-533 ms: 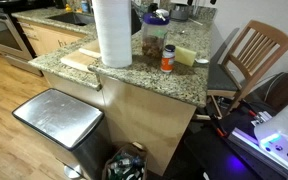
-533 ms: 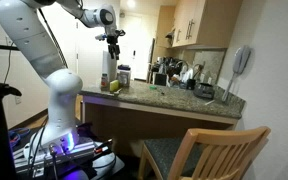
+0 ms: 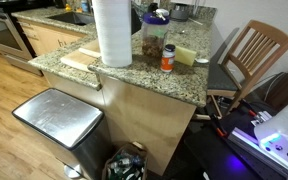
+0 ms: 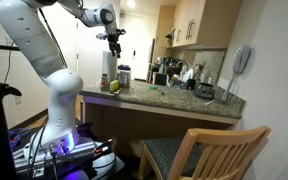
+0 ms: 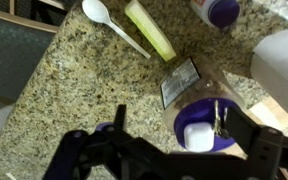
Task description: Move the spoon to the left side of the counter
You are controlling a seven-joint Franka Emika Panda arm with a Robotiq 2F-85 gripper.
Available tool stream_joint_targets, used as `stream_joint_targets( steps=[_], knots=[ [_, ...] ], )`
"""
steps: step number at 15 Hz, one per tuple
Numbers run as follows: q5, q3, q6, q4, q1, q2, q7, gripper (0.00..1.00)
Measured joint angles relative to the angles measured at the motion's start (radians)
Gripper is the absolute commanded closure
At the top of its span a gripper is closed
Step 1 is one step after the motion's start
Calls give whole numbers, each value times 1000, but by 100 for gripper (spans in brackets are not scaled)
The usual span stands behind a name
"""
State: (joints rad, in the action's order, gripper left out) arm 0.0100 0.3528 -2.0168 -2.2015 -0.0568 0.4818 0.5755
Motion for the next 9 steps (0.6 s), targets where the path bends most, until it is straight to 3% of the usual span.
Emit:
stream_joint_targets(
  steps=[5, 9],
  knots=[
    [-86, -81, -63, 202, 99, -165, 115, 0],
    [-161, -111, -19, 389, 126, -369, 295, 0]
  ],
)
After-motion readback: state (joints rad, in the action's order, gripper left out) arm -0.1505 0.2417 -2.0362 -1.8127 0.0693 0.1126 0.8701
